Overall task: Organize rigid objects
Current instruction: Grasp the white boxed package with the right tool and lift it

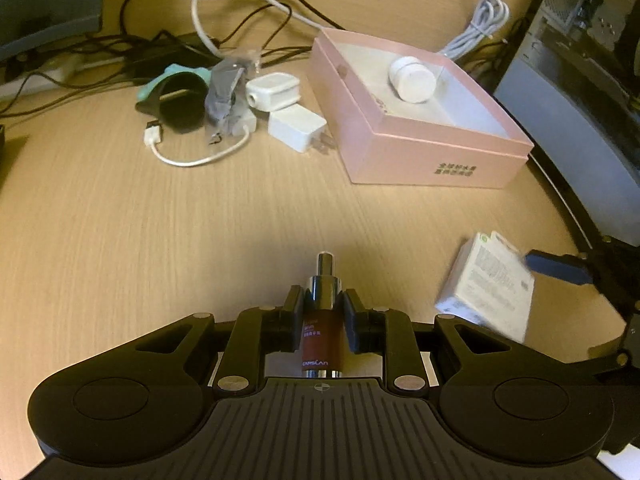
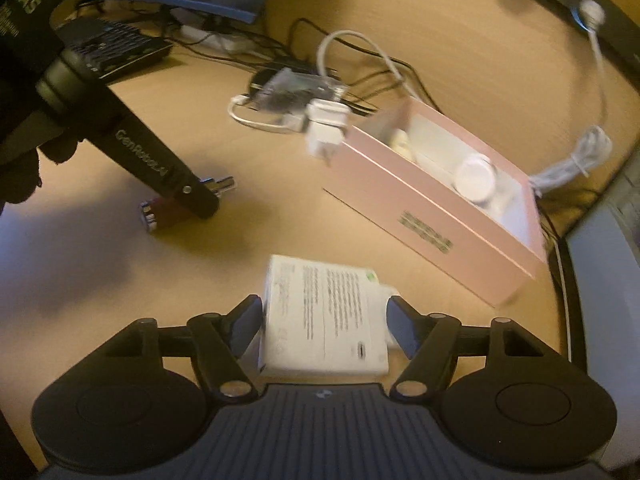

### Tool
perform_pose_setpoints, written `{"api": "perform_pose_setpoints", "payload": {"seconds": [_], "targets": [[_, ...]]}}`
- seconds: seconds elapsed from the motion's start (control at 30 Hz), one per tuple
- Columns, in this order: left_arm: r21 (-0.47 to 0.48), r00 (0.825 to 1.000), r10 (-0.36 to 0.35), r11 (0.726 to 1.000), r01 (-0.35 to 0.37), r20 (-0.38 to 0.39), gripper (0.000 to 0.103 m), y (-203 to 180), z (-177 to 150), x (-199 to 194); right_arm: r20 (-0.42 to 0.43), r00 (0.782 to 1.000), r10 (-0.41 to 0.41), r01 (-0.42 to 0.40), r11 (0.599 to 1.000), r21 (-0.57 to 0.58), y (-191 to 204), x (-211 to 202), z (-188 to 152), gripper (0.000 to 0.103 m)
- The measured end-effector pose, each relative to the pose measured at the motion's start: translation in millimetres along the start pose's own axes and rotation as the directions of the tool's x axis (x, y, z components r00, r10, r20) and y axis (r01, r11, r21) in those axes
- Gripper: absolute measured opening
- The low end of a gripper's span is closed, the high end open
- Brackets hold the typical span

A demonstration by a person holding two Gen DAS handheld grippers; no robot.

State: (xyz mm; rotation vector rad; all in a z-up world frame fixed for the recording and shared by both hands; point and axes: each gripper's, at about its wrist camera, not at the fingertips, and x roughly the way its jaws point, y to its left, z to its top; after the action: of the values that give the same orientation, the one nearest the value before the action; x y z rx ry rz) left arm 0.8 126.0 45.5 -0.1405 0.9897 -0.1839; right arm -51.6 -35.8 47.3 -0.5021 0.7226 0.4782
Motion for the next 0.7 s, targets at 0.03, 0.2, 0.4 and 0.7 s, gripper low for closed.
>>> {"api": "perform_pose_setpoints", "payload": {"seconds": [0.03, 0.2, 0.4, 0.7], "targets": [[0.005, 1.0, 0.004, 1.0, -0.004, -0.003, 0.025, -1, 0, 0, -0.005, 1.0, -0.011, 0.011, 1.0, 0.012, -3, -1, -3, 0.069], [0.003, 1.0, 0.013, 1.0, -0.013, 0.003, 0.025, -1, 0, 0, -0.045, 0.993, -0.107, 0.109, 0.993, 0.043, -18, -1, -19, 0.07], [0.016, 0.999, 0.029, 0.999, -0.029, 0.014, 0.024, -5, -2, 0, -0.049, 0.983, -0.178, 0.183, 0.971, 0.15, -44, -4, -25, 0.07], [0.015, 0.999, 0.04, 0.999, -0.041, 0.024, 0.024, -6, -4, 0, -0.006, 1.0, -0.03, 0.03, 0.932, 0.36, -58, -2, -11, 0.075]]}}
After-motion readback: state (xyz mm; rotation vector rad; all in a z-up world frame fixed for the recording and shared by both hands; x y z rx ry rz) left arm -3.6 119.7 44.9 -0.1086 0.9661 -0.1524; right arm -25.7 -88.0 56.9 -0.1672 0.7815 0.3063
